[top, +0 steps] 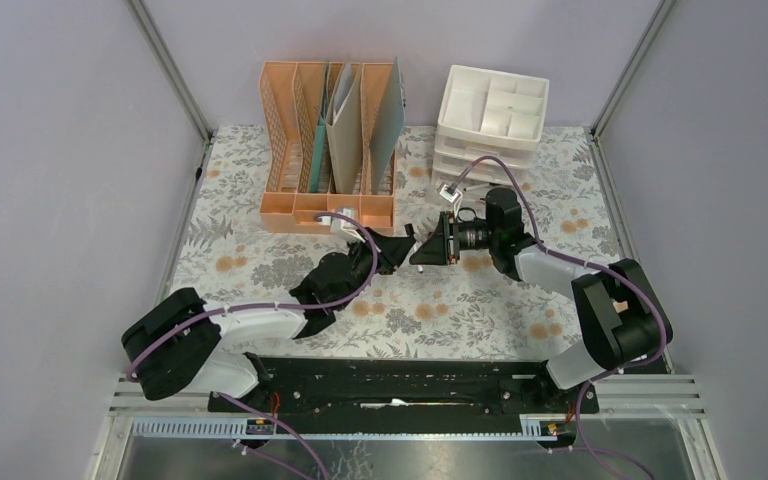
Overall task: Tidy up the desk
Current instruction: Place the stationery in the drawer.
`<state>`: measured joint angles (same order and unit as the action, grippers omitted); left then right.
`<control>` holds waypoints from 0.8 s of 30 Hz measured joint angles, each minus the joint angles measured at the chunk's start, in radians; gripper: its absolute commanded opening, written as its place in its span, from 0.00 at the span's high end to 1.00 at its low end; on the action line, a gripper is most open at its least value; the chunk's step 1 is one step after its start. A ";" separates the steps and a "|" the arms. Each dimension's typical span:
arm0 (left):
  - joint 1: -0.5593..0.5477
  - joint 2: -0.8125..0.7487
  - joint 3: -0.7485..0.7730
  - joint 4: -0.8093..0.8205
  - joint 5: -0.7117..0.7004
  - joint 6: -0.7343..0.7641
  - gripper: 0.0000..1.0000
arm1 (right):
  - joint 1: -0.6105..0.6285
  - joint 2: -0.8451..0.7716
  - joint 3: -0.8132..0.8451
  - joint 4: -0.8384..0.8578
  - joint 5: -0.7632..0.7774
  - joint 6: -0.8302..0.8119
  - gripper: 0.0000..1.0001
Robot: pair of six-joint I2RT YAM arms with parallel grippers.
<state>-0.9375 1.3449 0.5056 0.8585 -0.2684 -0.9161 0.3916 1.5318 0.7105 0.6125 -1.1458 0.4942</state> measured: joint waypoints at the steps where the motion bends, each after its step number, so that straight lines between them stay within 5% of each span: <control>1: 0.002 0.001 0.000 -0.002 -0.003 0.003 1.00 | 0.001 0.000 0.003 -0.001 -0.003 0.006 0.95; 3: 0.004 0.003 0.001 -0.002 -0.008 0.003 0.91 | 0.002 0.000 0.008 -0.003 -0.002 0.008 1.00; 10: 0.003 -0.020 0.000 -0.018 0.000 0.034 0.17 | 0.002 0.000 0.078 -0.189 0.013 -0.132 1.00; 12: 0.002 -0.067 -0.003 -0.033 0.007 0.058 0.02 | 0.002 -0.001 0.130 -0.319 0.043 -0.253 1.00; 18: 0.008 -0.226 -0.011 -0.141 -0.002 0.162 0.01 | 0.001 -0.060 0.277 -0.687 0.298 -0.657 1.00; 24: 0.028 -0.310 -0.039 -0.327 -0.021 0.236 0.01 | 0.001 -0.120 0.330 -0.816 0.716 -1.039 1.00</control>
<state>-0.9096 1.0351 0.4667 0.5312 -0.2897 -0.6800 0.3927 1.4120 1.0409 -0.2035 -0.4301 -0.5446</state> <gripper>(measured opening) 0.986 0.068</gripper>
